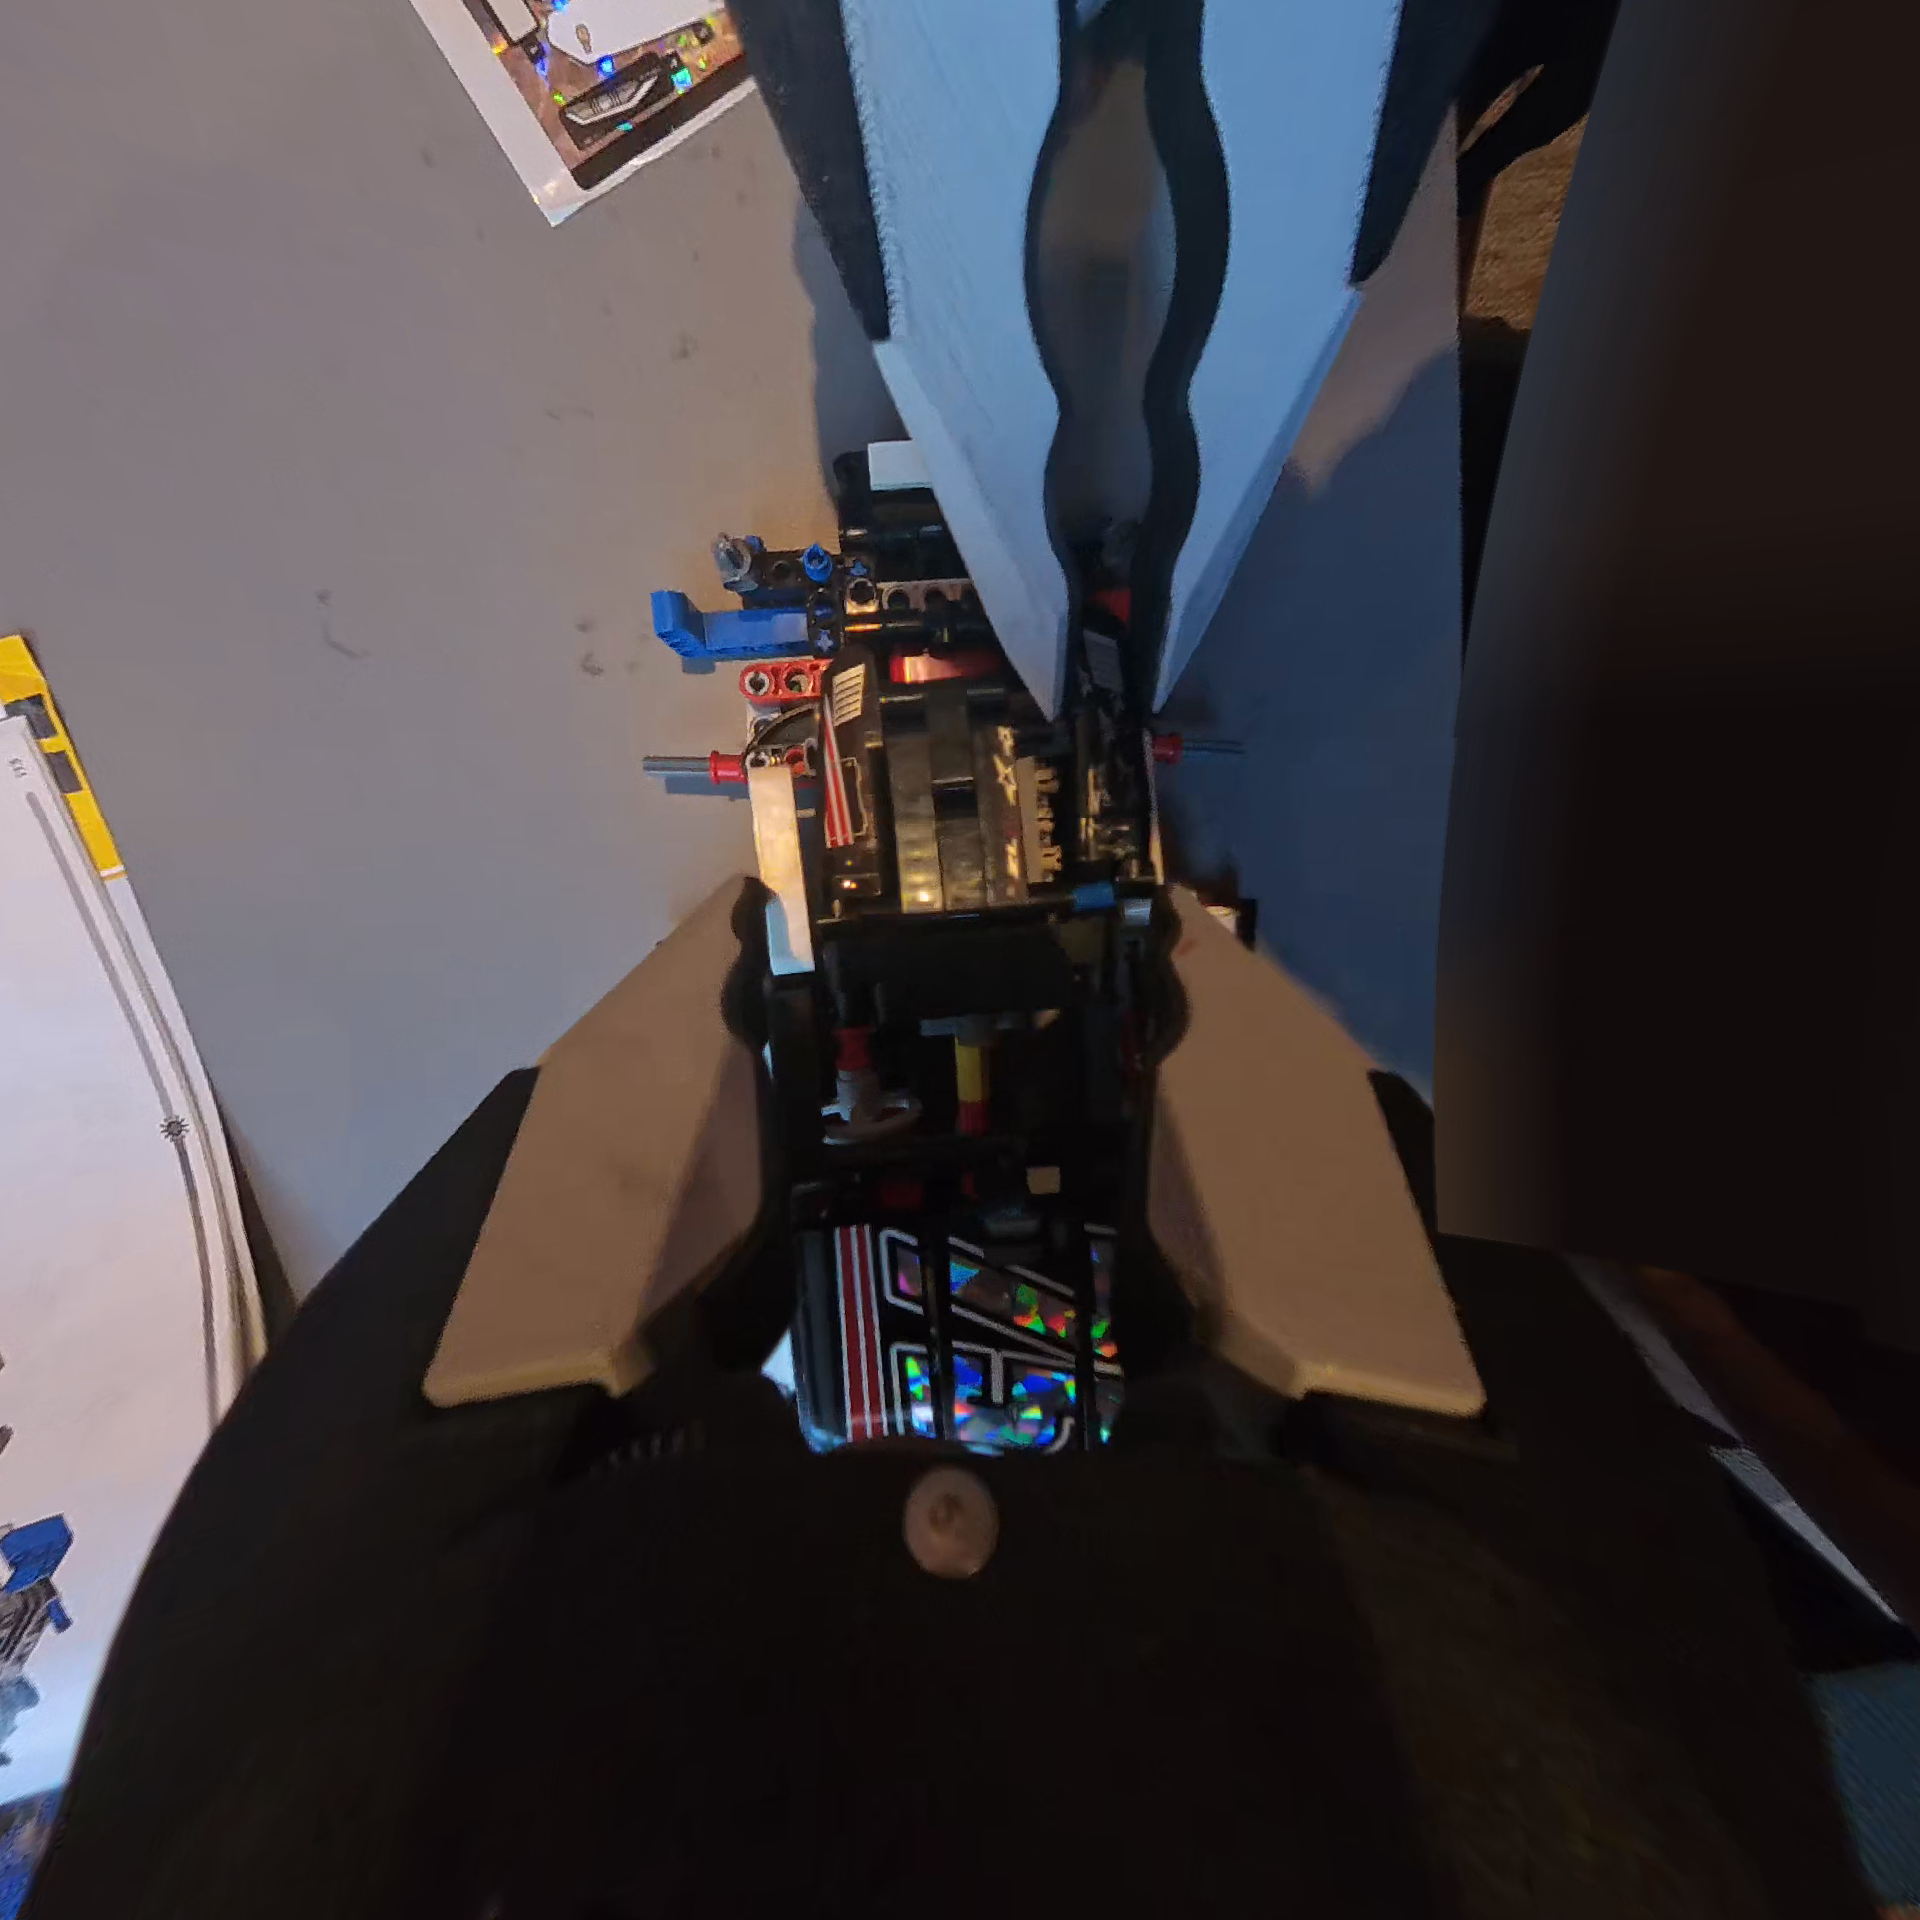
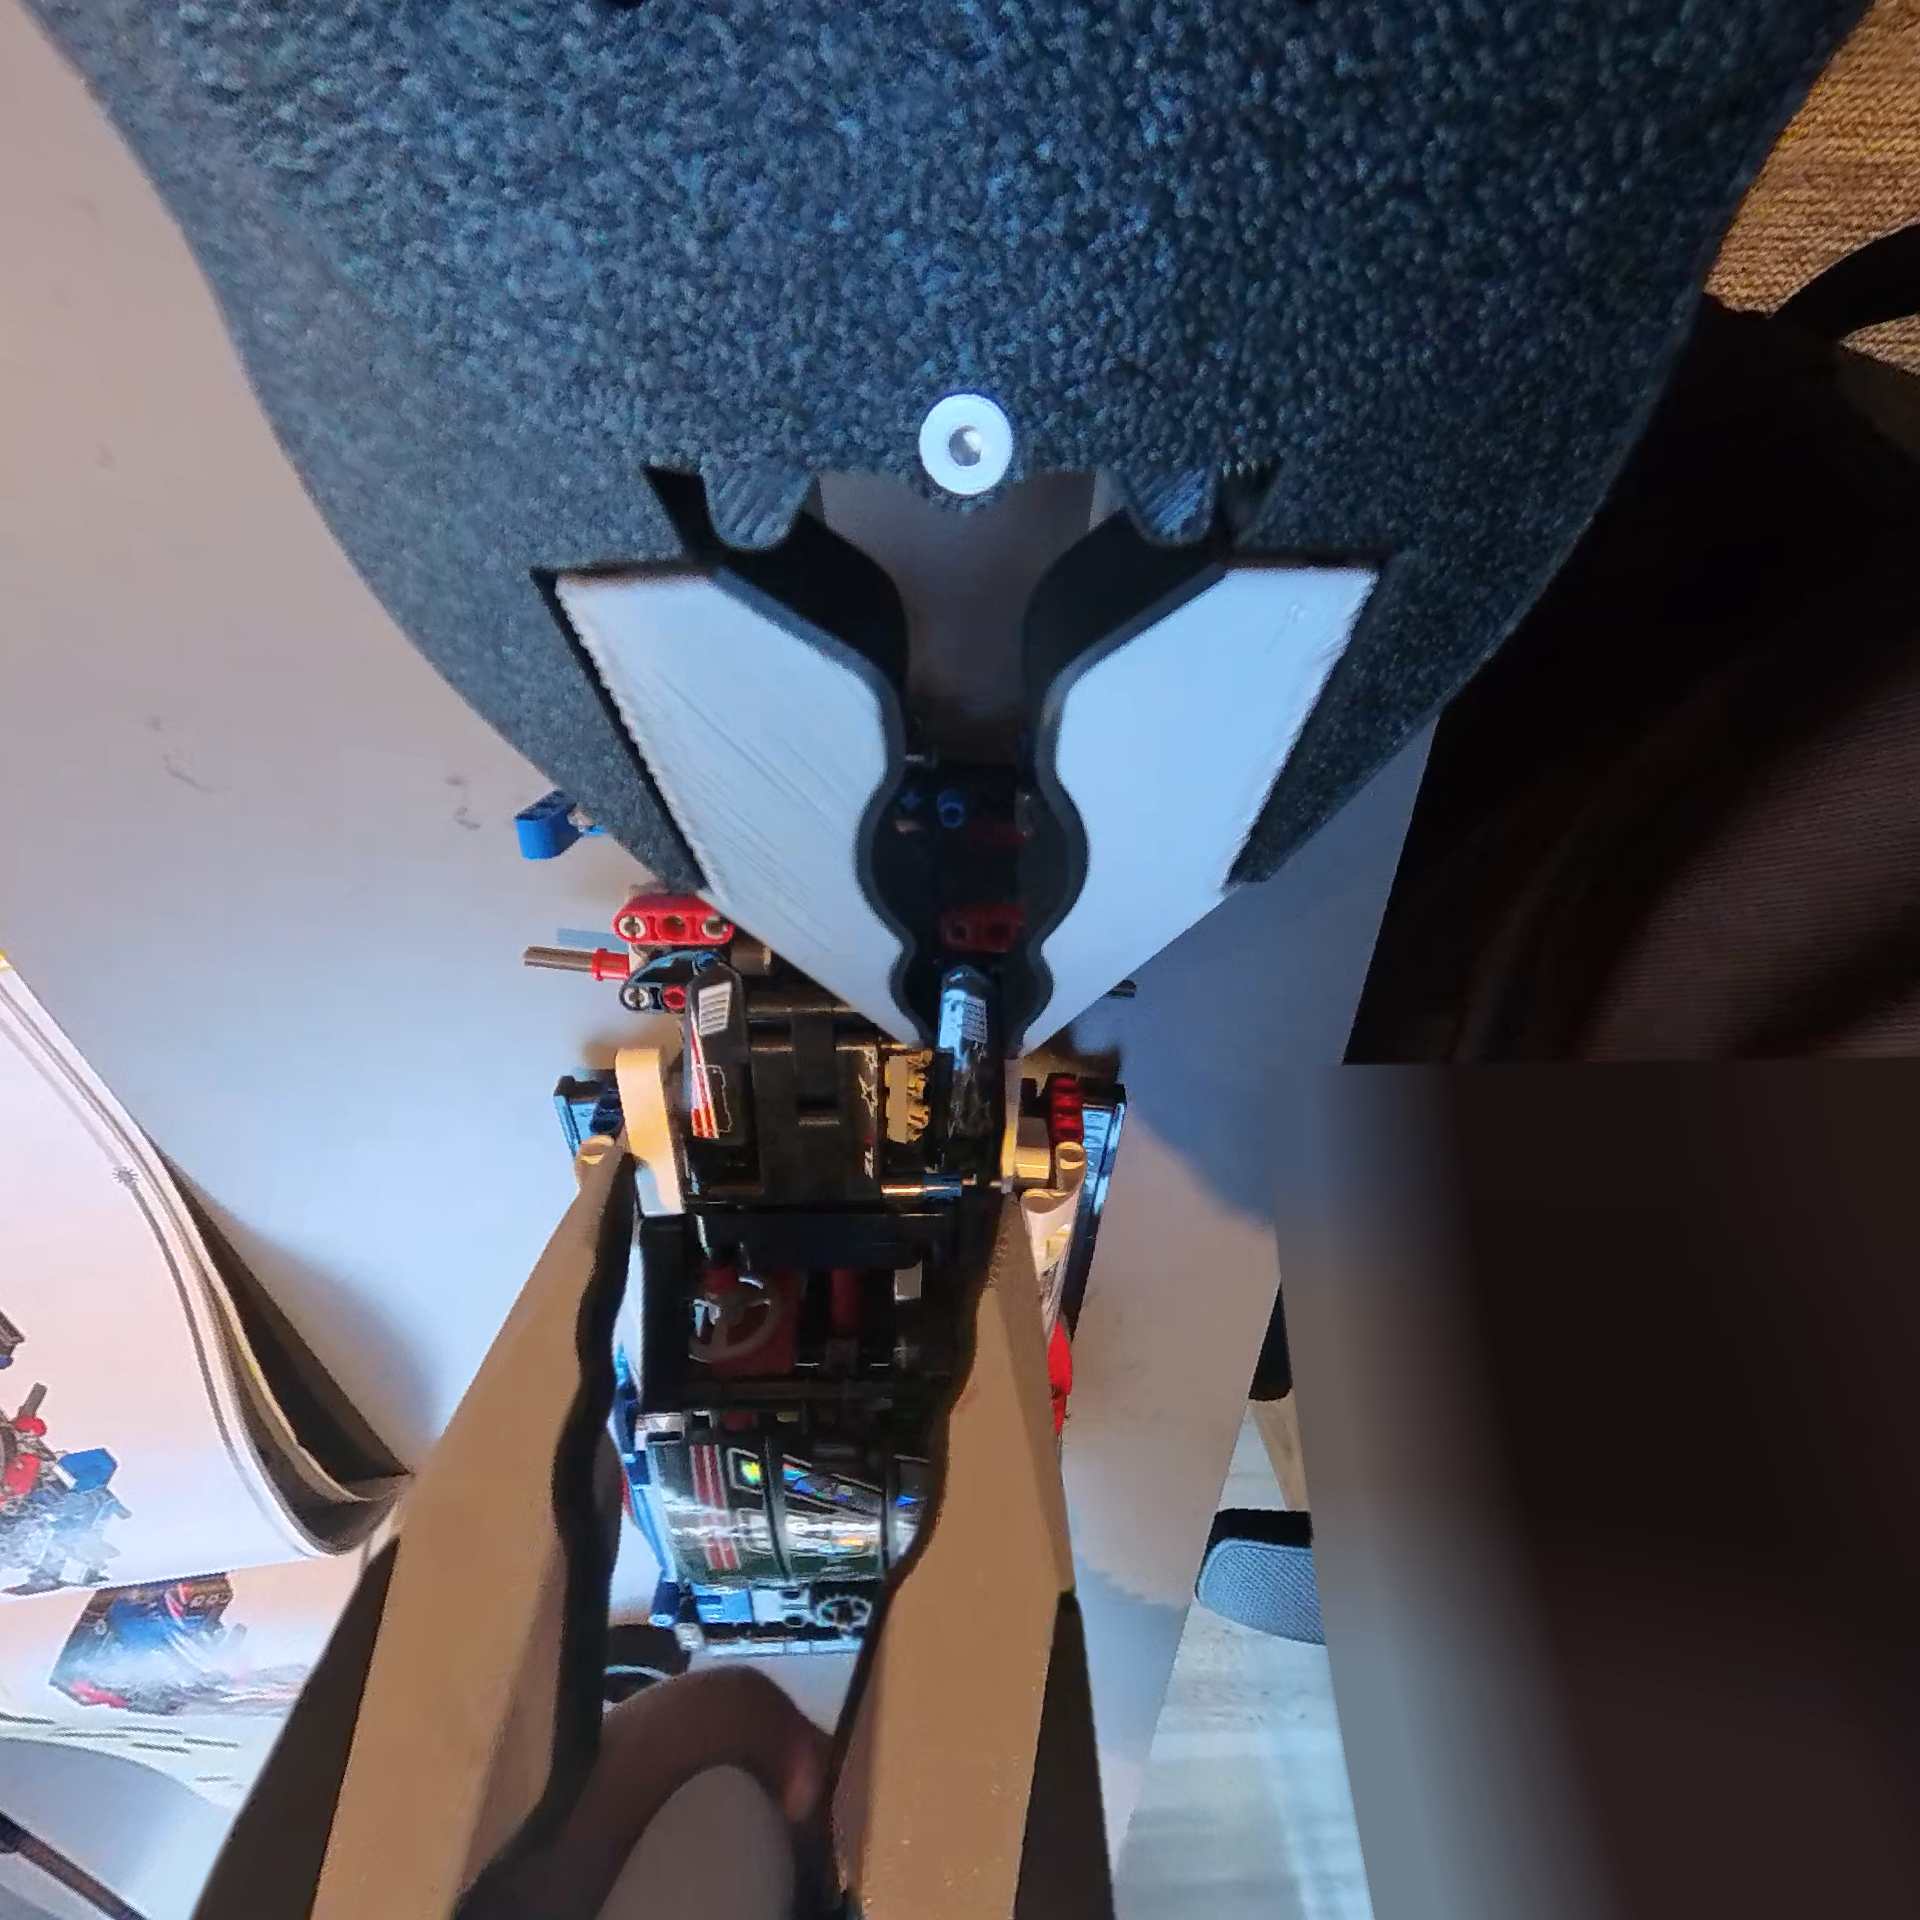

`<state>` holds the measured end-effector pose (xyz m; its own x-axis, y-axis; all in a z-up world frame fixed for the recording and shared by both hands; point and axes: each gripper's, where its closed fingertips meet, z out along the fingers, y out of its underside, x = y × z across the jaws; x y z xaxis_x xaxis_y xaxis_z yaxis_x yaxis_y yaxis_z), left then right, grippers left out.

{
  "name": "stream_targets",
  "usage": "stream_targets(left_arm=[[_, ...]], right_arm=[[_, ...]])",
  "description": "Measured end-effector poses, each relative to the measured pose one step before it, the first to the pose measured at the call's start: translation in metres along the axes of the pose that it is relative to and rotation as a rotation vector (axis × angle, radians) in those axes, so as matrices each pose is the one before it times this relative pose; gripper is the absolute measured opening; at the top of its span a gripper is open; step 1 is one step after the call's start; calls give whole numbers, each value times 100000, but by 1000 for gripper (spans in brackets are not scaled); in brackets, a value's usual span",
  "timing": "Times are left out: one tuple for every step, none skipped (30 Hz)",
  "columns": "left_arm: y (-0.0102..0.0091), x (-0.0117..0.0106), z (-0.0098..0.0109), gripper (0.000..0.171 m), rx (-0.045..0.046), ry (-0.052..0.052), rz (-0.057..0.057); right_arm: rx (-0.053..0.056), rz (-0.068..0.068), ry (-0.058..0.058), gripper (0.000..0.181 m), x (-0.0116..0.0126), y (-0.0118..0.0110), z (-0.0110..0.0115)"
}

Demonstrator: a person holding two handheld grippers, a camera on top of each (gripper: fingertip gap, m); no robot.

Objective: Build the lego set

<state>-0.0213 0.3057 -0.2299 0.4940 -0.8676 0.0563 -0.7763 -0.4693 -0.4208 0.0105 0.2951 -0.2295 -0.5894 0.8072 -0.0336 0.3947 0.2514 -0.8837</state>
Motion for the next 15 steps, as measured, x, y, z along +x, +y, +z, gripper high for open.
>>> stream_targets(left_arm=[[6, 29, 25, 71, -848, -837, 491], [31, 33, 84, 72, -785, -376, 91], [-25, 13, 67, 72, -202, -258, 92], [-14, -1, 71, 72, 3, -84, -341], [-29, 5, 46, 72, 162, 41, -497], [-29, 10, 58, 72, 314, 14, -455], [-35, 14, 83, 72, 379, 66, -556], [12, 12, 94, 73, 202, 27, -381], [43, 8, 69, 73, 20, 26, -63], [7, -2, -3, 73, 149, -52, -175], [19, -7, -17, 73, 119, -280, 14], [14, -2, -35, 73, 87, -370, 294], [26, -11, -55, 73, 0, -146, 155], [60, -21, -76, 73, -266, 261, -42], [51, -35, -76, 73, -278, 470, -495]], right_arm=[[-117, -478, 16, 12, 17, -13, 5], [-114, -170, -155, 12, 15, -29, -11], [-119, 63, -270, 12, 17, -26, 4], [-116, 17, -182, 12, 13, -3, 4], [-133, -192, 15, 12, 14, 12, 3], [-143, -322, 166, 12, 16, 7, -6], [-142, -251, 190, 12, 21, -32, 24], [-211, -158, 193, 12, 33, -25, 44], [-322, -136, 143, 12, 23, -8, 53], [-428, -223, 162, 12, 12, 21, 42], [-421, -226, 204, 12, 8, 17, 6], [-492, 377, -52, 12, -15, 13, 3], [-433, 1256, -510, 12, -30, 29, -1], [-242, 2183, -1019, 12, -47, -2, 23], [-449, 3002, -1302, 12, -69, 25, 47]])
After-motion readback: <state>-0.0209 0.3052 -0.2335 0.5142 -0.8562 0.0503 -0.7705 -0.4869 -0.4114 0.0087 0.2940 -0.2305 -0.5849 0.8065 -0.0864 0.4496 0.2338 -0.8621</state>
